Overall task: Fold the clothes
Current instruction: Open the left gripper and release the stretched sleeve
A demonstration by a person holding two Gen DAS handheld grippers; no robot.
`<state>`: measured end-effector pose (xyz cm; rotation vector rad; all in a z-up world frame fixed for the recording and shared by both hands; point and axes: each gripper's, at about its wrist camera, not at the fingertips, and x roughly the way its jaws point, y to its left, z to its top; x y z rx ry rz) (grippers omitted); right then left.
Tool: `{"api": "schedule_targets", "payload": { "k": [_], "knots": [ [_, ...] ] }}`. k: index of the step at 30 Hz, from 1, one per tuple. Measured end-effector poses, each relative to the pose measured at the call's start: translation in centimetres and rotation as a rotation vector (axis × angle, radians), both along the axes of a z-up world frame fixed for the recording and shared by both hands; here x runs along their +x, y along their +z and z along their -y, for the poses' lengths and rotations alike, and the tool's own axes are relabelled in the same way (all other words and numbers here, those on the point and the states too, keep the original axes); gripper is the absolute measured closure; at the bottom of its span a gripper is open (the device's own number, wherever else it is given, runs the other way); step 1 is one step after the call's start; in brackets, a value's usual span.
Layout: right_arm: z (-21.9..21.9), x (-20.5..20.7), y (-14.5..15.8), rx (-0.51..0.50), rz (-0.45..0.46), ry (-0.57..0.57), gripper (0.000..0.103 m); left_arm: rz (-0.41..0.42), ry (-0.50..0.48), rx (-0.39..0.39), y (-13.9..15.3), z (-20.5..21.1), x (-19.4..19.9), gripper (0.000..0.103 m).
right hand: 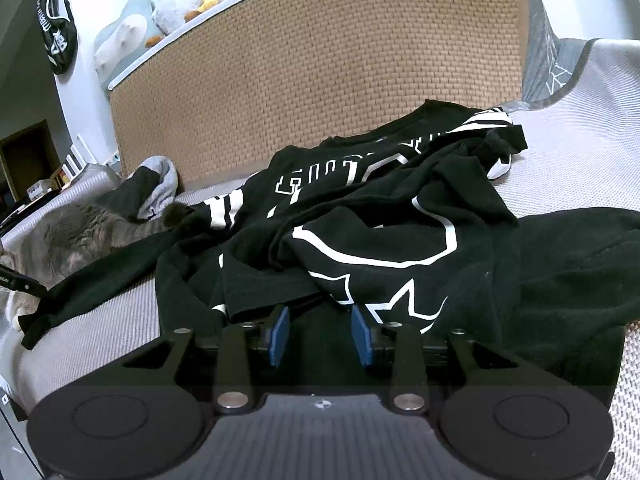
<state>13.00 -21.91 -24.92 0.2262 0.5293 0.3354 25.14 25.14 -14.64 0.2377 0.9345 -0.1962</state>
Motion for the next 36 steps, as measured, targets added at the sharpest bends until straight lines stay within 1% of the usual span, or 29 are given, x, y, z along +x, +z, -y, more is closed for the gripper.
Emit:
{"api": "schedule_targets", "payload": {
  "k": [3, 7, 8, 9, 10, 11, 12, 13, 16, 19, 22, 24, 27, 30, 33, 36],
  "knots": [
    [0.0, 0.0, 0.0, 0.000, 0.000, 0.000, 0.064, -0.015, -0.015, 0.025, -0.8, 0.7, 0.4, 0.048],
    [0.0, 0.0, 0.0, -0.001, -0.001, 0.000, 0.064, -0.017, 0.001, 0.085, -2.0, 0.8, 0.5, 0.049],
    [0.0, 0.0, 0.0, -0.001, -0.001, 0.000, 0.064, -0.019, 0.009, 0.091, -2.2, 0.6, 0.5, 0.053],
    [0.0, 0.0, 0.0, -0.001, -0.001, 0.000, 0.064, -0.031, 0.022, 0.087, -2.5, 0.3, 0.6, 0.061],
    [0.0, 0.0, -0.1, -0.001, -0.001, 0.000, 0.064, -0.042, 0.034, 0.081, -2.7, 0.0, 0.6, 0.081],
    [-0.1, 0.0, -0.1, -0.001, -0.001, 0.000, 0.063, -0.053, 0.047, 0.073, -2.8, -0.3, 0.6, 0.088],
    [-0.1, 0.0, -0.1, -0.001, -0.001, 0.002, 0.063, -0.060, 0.058, 0.069, -2.9, -0.6, 0.5, 0.089],
    [-0.1, 0.0, -0.1, -0.002, -0.001, 0.004, 0.063, -0.058, 0.064, 0.074, -2.9, -0.8, 0.4, 0.093],
    [-0.1, 0.0, -0.2, -0.001, -0.001, 0.005, 0.063, -0.045, 0.073, 0.087, -2.9, -1.3, -0.2, 0.098],
    [-0.1, 0.0, -0.2, -0.003, -0.001, 0.007, 0.062, -0.026, 0.087, 0.089, -2.6, -1.5, -0.4, 0.098],
    [-0.1, 0.0, -0.2, -0.003, -0.001, 0.007, 0.062, -0.019, 0.114, 0.061, -2.1, -2.3, -0.3, 0.098],
    [-0.2, 0.0, -0.2, -0.003, -0.001, 0.006, 0.062, -0.015, 0.130, 0.057, -1.9, -2.9, -0.3, 0.098],
    [-0.2, 0.0, -0.2, -0.002, -0.001, 0.006, 0.062, -0.035, 0.157, 0.053, -2.1, -4.0, -0.5, 0.098],
    [-0.3, 0.0, -0.2, -0.004, 0.000, 0.006, 0.062, -0.045, 0.156, 0.060, -2.4, -4.1, -1.0, 0.097],
    [-0.2, 0.0, -0.3, -0.003, -0.001, 0.008, 0.062, -0.055, 0.163, 0.080, -2.4, -3.7, -1.1, 0.094],
    [-0.2, 0.0, -0.2, -0.005, 0.000, 0.008, 0.062, -0.063, 0.167, 0.109, -2.4, -3.3, -1.1, 0.087]
  ]
}}
